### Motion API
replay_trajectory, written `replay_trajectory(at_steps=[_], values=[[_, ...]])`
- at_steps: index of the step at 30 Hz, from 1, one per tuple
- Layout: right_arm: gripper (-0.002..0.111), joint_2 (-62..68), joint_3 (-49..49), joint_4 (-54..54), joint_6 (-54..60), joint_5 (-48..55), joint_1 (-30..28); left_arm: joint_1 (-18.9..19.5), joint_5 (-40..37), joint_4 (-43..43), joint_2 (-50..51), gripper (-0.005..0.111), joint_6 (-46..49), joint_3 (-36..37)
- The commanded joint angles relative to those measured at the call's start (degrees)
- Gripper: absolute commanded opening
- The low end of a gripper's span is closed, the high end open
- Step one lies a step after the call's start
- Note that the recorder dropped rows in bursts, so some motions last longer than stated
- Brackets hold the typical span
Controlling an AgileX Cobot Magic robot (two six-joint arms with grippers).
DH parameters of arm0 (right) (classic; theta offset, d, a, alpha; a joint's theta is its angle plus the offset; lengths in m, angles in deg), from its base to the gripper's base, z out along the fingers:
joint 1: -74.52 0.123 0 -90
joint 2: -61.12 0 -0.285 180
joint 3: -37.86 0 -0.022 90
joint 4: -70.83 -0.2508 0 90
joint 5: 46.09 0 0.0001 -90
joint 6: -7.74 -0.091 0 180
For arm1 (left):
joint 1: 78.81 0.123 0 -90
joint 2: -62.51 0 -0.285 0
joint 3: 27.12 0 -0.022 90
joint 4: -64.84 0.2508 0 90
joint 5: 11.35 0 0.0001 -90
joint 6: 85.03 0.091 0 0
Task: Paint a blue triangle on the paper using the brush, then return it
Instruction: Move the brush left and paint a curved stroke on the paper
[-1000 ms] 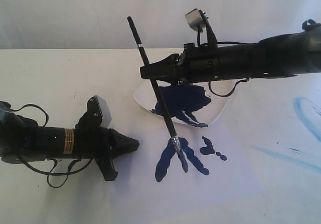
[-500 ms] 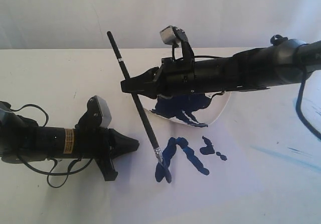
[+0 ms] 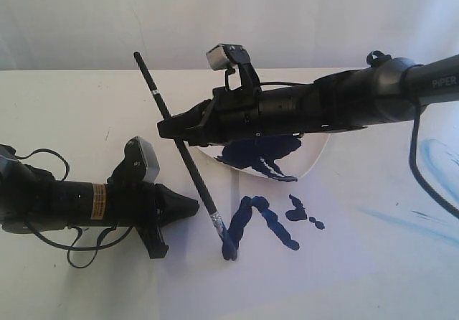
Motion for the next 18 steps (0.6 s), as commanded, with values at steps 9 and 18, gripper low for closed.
replay_trajectory(at_steps=[9, 18], values=[[0.000, -0.13, 0.51, -0.64, 1.74, 0.65, -0.24, -0.02, -0.08, 0.35, -0.23, 0.000, -0.07, 0.29], [0.000, -0.13, 0.51, -0.39, 1.29, 0.40, -0.33, -0.02, -0.08, 0.35, -0.23, 0.000, -0.07, 0.29]])
